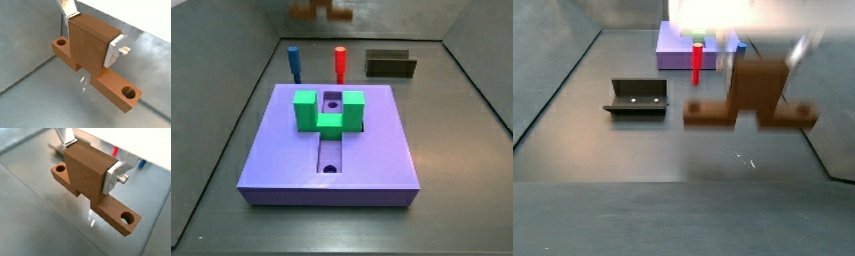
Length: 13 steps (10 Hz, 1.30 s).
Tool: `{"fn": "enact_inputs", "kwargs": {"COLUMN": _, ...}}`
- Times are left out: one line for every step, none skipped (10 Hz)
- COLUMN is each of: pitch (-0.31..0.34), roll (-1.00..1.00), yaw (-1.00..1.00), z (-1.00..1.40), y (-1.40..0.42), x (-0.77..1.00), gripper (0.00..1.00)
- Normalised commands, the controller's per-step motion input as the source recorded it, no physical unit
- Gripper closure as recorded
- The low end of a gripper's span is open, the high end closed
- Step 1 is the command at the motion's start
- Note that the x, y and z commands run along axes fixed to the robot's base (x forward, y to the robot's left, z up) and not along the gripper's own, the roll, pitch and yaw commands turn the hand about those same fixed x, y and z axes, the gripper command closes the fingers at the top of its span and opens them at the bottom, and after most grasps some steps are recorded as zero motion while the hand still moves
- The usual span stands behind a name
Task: Pick up the brown object. Move up. Move to above the board. Insert the brown object.
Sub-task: Move to above the board.
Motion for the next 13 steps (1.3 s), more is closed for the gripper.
{"fn": "enact_inputs", "kwargs": {"pitch": 0.019, "roll": 0.01, "yaw": 0.00, "z": 1.40, "y": -0.01, "x": -0.07, "gripper": 1.00}}
{"fn": "enact_inputs", "kwargs": {"pitch": 0.006, "roll": 0.02, "yaw": 0.01, "z": 1.40, "y": -0.01, "x": -0.05, "gripper": 1.00}}
{"fn": "enact_inputs", "kwargs": {"pitch": 0.052, "roll": -0.01, "yaw": 0.01, "z": 0.93, "y": 0.01, "x": 0.03, "gripper": 1.00}}
{"fn": "enact_inputs", "kwargs": {"pitch": 0.078, "roll": -0.02, "yaw": 0.00, "z": 0.72, "y": 0.01, "x": 0.04, "gripper": 1.00}}
{"fn": "enact_inputs", "kwargs": {"pitch": 0.083, "roll": 0.00, "yaw": 0.00, "z": 0.37, "y": 0.00, "x": 0.03, "gripper": 1.00}}
{"fn": "enact_inputs", "kwargs": {"pitch": 0.145, "roll": -0.12, "yaw": 0.23, "z": 0.14, "y": -1.40, "x": 0.19, "gripper": 1.00}}
{"fn": "enact_inputs", "kwargs": {"pitch": 0.122, "roll": -0.10, "yaw": 0.22, "z": 0.12, "y": -1.40, "x": 0.19, "gripper": 1.00}}
{"fn": "enact_inputs", "kwargs": {"pitch": 0.063, "roll": -0.04, "yaw": 0.14, "z": 0.12, "y": -1.40, "x": 0.18, "gripper": 1.00}}
{"fn": "enact_inputs", "kwargs": {"pitch": 0.028, "roll": -0.05, "yaw": 0.09, "z": 0.12, "y": -1.40, "x": 0.18, "gripper": 1.00}}
{"fn": "enact_inputs", "kwargs": {"pitch": 0.013, "roll": -0.02, "yaw": 0.04, "z": 0.13, "y": -1.40, "x": 0.18, "gripper": 1.00}}
{"fn": "enact_inputs", "kwargs": {"pitch": 0.016, "roll": 0.00, "yaw": 0.03, "z": 0.13, "y": -1.40, "x": 0.18, "gripper": 1.00}}
{"fn": "enact_inputs", "kwargs": {"pitch": 0.023, "roll": 0.00, "yaw": 0.02, "z": 0.14, "y": -1.40, "x": 0.18, "gripper": 1.00}}
{"fn": "enact_inputs", "kwargs": {"pitch": 0.031, "roll": 0.00, "yaw": 0.02, "z": 0.14, "y": -1.40, "x": 0.18, "gripper": 1.00}}
